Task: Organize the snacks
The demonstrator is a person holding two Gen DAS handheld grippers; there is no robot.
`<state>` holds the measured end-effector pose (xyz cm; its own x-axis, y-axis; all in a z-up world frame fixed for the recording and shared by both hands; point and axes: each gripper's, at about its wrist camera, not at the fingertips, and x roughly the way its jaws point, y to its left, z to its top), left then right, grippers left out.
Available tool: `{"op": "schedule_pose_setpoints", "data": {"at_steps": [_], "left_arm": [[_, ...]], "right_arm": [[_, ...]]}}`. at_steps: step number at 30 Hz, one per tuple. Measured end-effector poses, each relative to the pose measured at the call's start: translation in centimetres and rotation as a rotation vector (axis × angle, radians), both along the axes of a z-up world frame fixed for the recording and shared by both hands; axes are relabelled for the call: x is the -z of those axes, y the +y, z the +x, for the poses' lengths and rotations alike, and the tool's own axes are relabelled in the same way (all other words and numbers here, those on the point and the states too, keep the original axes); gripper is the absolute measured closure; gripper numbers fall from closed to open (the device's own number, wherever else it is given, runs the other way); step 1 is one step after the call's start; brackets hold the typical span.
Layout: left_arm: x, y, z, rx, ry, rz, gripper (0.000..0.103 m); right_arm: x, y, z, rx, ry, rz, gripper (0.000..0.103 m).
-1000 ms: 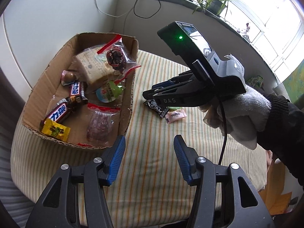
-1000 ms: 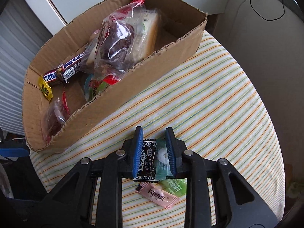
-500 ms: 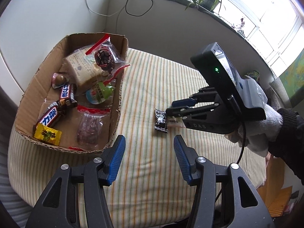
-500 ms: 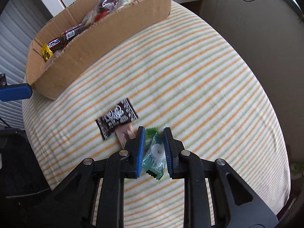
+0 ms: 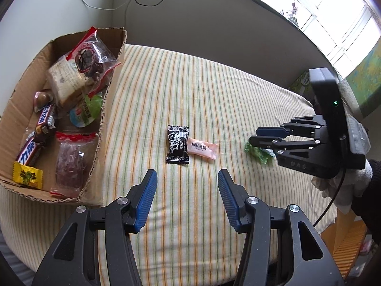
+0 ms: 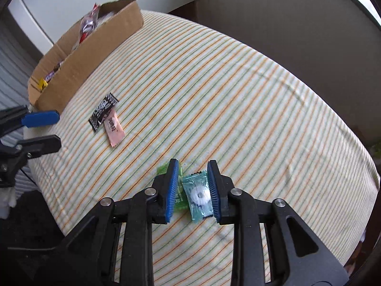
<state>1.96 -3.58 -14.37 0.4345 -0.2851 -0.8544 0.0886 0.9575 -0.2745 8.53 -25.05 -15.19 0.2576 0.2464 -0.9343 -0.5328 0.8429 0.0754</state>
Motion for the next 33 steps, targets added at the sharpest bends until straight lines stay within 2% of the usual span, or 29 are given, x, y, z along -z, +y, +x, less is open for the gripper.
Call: {"op": "schedule_pose_setpoints", "data": {"at_steps": [2,3,6,11,12,14,16,21,28,33], "left_arm": [[0.5,-0.3,0.5,0.002,0.004,0.007,0.051],[0.8,-0.5,0.7,0.003,0.005,0.012,0.051],[1.4,-0.7,1.2,-0.002,0.008,0.027,0.051],[2.1,-1.4,2.4,-0.019,0.002,0.052,0.051],[2.3,-1.6,2.5,-0.020,-0.003,0.064,0.051],[2.6,-1.6,2.7,-0.025,-0.004,0.072,0.058],[2.8,-1.7,2.8,-0.033,-0.005,0.079,0.058],[3.2,-1.4,3.4,-0.061,-0.001,0.090,0.059],[4.3,-0.8,4.9,-0.086,0.025,0.096,0.059],[4.5,-1.4,5.2,-0.061,0.016,0.112,0.059]], "right_arm": [[-0.5,-1.6,-0.7,0.058,-0.003,0.033,0.057],[-0.7,-2.1,-1.2,0.074,-0.007,0.043,0.056],[-0.5,-3.2,-2.4,0.078,0.005,0.075,0.056],[-0.5,-2.1,-1.9,0.000,-0.015,0.026,0.057],[-0.9,-1.9,-2.0,-0.013,-0.016,0.041,0.058],[-0.8,-0.5,-1.6,-0.033,0.004,0.080,0.063],[-0.6,-0.1,-1.6,-0.055,0.036,0.108,0.065],[1.1,1.3,-1.0,-0.083,0.040,0.046,0.066],[1.3,1.1,-0.1,-0.070,0.036,0.044,0.068],[1.7,2.4,0.6,-0.083,0.039,0.033,0.068]]}}
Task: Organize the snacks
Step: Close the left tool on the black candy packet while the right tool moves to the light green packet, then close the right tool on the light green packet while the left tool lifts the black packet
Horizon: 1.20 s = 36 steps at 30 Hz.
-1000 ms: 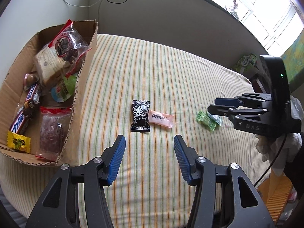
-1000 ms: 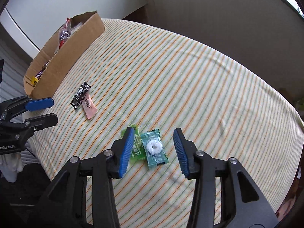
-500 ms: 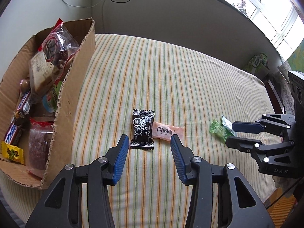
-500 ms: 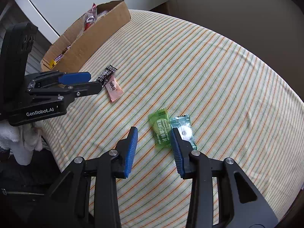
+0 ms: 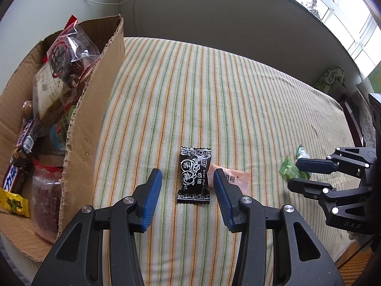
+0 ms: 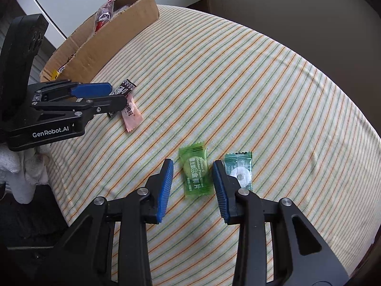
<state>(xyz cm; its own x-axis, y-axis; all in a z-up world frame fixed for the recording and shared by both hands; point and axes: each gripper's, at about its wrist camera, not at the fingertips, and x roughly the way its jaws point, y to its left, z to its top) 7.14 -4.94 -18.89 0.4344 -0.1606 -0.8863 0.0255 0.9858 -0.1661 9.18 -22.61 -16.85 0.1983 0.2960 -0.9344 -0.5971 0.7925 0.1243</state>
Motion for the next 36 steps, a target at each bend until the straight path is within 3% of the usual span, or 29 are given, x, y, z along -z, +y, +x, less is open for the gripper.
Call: {"op": "schedule_pose_setpoints", "data": {"at_steps": [8,13,21,36], "left_arm": [[-0.1,-0.2,0.1,-0.006,-0.007,0.040,0.081],[0.0,-0.2,0.0,-0.002,-0.001,0.029,0.081],[-0.2,-0.4,-1.0,0.026,0.023,0.015,0.081],[-3.8,-0.6,-2.3,0.087,0.019,-0.037,0.081]], "right_arm": [[0.3,1.3,0.0,-0.026,-0.006,-0.078,0.069],[0.5,2.1,-0.3,-0.042,-0.016,-0.129,0.079],[0.2,1.6,0.4,0.021,0.034,-0.088,0.080],[-3.9,2.3,-0.8,0.072,0.005,-0.062,0.080]]}}
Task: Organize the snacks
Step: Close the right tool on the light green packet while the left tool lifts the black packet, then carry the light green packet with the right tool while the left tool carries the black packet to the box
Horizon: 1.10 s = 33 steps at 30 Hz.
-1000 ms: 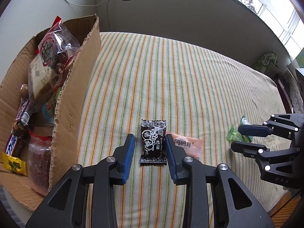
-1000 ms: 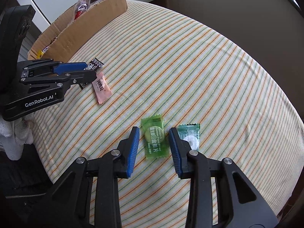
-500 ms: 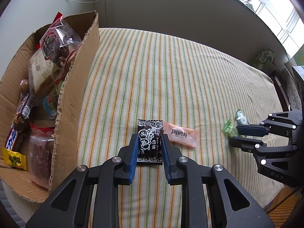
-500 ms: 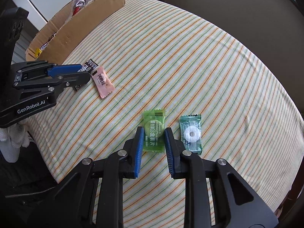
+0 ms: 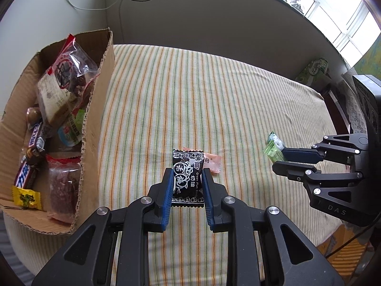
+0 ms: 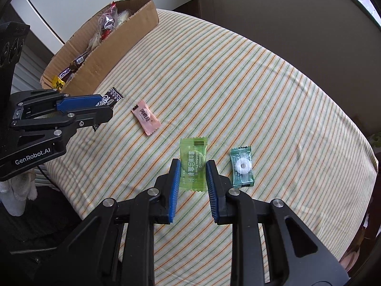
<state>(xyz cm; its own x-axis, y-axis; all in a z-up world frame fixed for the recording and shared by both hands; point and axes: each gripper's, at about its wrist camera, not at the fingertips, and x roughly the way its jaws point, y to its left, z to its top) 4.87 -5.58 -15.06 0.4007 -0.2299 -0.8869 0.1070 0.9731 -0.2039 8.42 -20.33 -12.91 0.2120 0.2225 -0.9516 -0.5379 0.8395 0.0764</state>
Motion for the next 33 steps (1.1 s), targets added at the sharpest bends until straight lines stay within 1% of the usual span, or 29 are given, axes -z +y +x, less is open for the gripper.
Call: {"op": "schedule_pose_setpoints", "data": {"at_steps": [6,14,24,33], "left_arm": [[-2.3,1.4,-0.3,-0.003,-0.037,-0.017,0.081],[-3.8,4.9,-0.8,-0.057,-0.078,-0.019,0.081],[-4.3,10.6,-2.0,-0.156,-0.090,-0.003,0.081],[-4.0,14.5,-2.7,-0.221,-0.085,0.009,0.081]], "right_arm": [[-2.3,2.3,0.2,-0.016,-0.034,0.016,0.080],[-4.4,7.2,0.3,-0.080,-0.060,0.042,0.080],[-5.8,14.5,0.6,-0.178,-0.078,0.078,0.080],[-5.5,19.5,0.8,-0.242,-0.071,0.072,0.080]]}}
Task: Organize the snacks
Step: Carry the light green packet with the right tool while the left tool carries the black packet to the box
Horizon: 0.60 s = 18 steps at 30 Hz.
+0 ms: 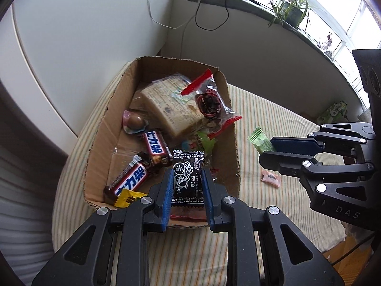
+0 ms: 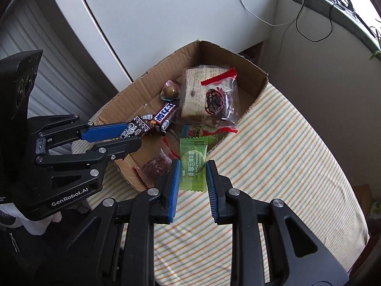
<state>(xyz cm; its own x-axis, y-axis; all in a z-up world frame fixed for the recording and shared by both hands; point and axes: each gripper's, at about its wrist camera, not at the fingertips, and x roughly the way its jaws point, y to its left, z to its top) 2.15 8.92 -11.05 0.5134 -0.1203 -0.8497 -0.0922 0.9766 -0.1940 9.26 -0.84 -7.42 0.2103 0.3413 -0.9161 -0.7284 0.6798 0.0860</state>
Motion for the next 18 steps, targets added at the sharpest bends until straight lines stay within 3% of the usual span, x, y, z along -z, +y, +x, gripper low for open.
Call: {"op": "schedule_pose_setpoints", "data": {"at_steps": [15,18], "left_arm": [[0.1,3.7,-0.8,-0.042,-0.010,0.021,0.080],[0.0,4.0,-0.8,-0.046,-0.014,0.023,0.079]], "right_arm": [[1.0,3.2,0.7,0.009,-0.012,-0.024,0.079],[0.9,3.1,0.7,0.024,-0.020,-0.029,0.065]]}}
